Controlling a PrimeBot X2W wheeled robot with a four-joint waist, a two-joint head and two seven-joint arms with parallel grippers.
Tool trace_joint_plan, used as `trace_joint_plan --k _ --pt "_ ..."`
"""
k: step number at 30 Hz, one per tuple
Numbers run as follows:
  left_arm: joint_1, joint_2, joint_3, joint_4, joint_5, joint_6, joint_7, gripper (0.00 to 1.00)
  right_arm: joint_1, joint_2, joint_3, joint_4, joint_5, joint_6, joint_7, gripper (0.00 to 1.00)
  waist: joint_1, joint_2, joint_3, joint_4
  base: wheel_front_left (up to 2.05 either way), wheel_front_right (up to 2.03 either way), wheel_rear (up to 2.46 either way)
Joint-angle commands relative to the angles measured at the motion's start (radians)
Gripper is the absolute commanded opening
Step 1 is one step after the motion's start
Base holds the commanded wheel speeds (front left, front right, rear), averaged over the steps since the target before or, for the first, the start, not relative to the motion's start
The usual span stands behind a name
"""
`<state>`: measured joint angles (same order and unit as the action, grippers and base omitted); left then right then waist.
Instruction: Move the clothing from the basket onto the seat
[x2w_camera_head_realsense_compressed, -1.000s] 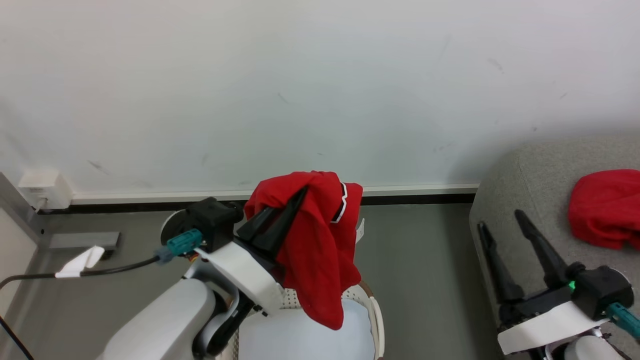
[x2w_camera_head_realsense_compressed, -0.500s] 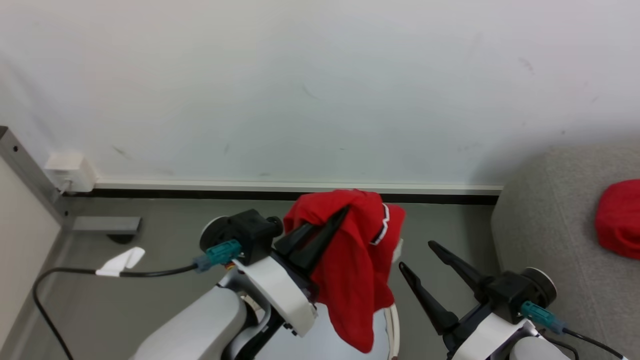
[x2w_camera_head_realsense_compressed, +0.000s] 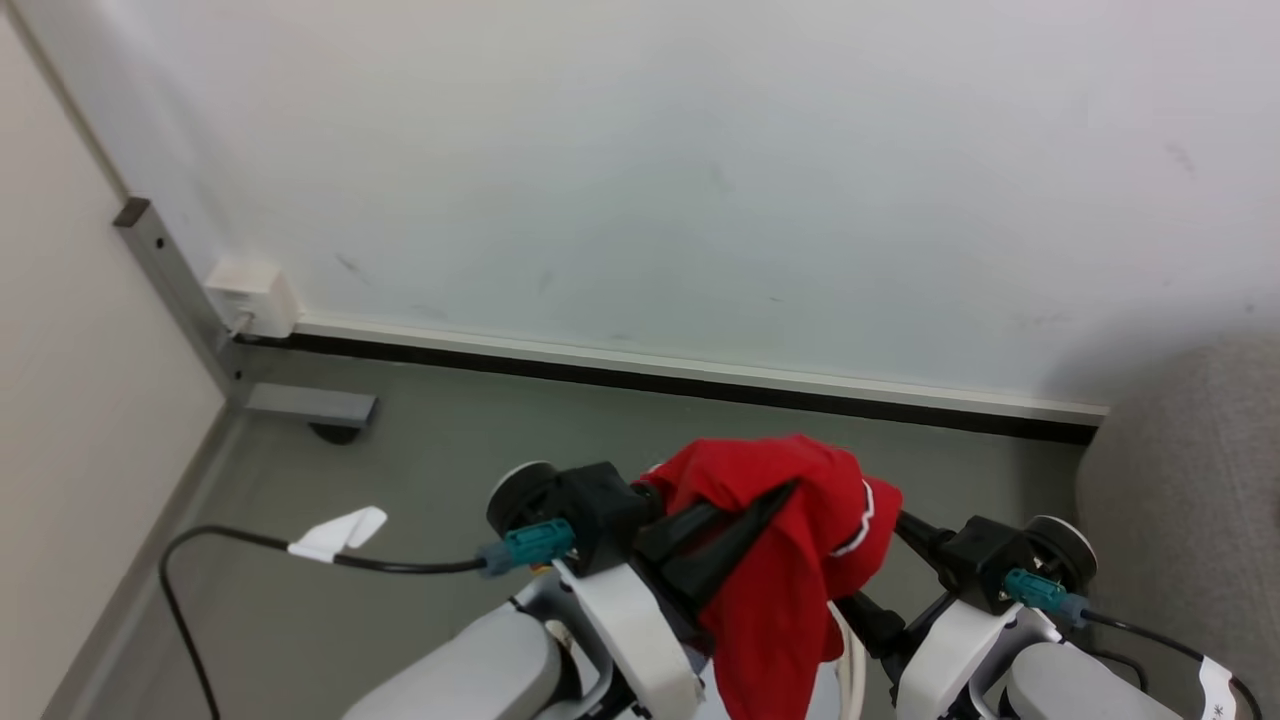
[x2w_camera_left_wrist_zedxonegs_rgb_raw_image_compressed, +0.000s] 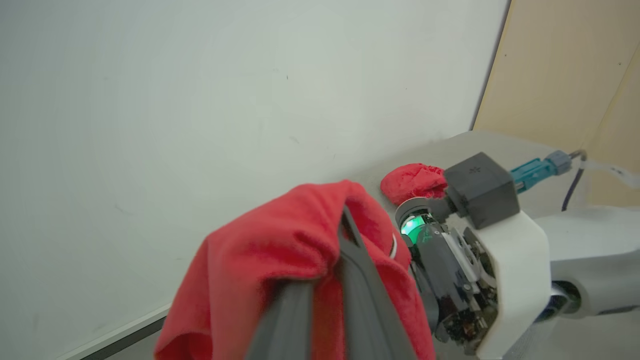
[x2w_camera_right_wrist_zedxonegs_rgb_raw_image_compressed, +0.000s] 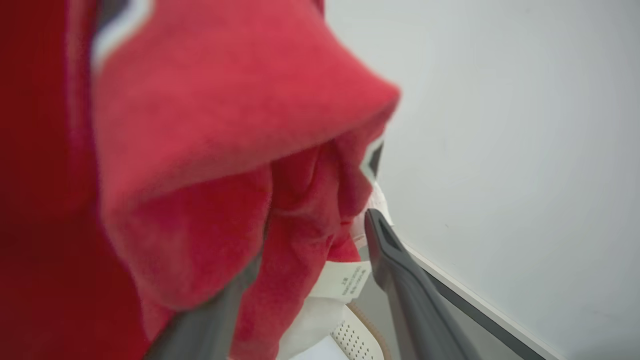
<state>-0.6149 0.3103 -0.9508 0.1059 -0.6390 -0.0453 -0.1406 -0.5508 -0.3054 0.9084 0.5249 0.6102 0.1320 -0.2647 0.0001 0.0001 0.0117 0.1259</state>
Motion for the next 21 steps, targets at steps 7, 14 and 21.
trace_joint_plan --k 7,14,21 --pt "0.004 -0.015 -0.035 -0.002 -0.005 -0.022 0.016 0.0 -0.036 0.002 0.003 0.026 0.021 -0.003 0.001 1.0 -0.0001 -0.0001 -0.011 0.073 0.0 0.0 0.0" --pt "0.016 -0.016 -0.049 0.01 -0.023 -0.028 0.025 0.0 -0.042 -0.022 0.03 -0.023 -0.012 -0.002 0.001 1.0 -0.0001 -0.0001 -0.02 0.107 0.0 0.0 0.0" --pt "0.016 -0.014 -0.049 0.017 -0.031 -0.025 0.018 0.0 -0.068 -0.036 0.097 -0.071 0.02 -0.003 0.001 0.14 -0.0001 -0.0001 -0.016 0.114 0.0 0.0 0.0"
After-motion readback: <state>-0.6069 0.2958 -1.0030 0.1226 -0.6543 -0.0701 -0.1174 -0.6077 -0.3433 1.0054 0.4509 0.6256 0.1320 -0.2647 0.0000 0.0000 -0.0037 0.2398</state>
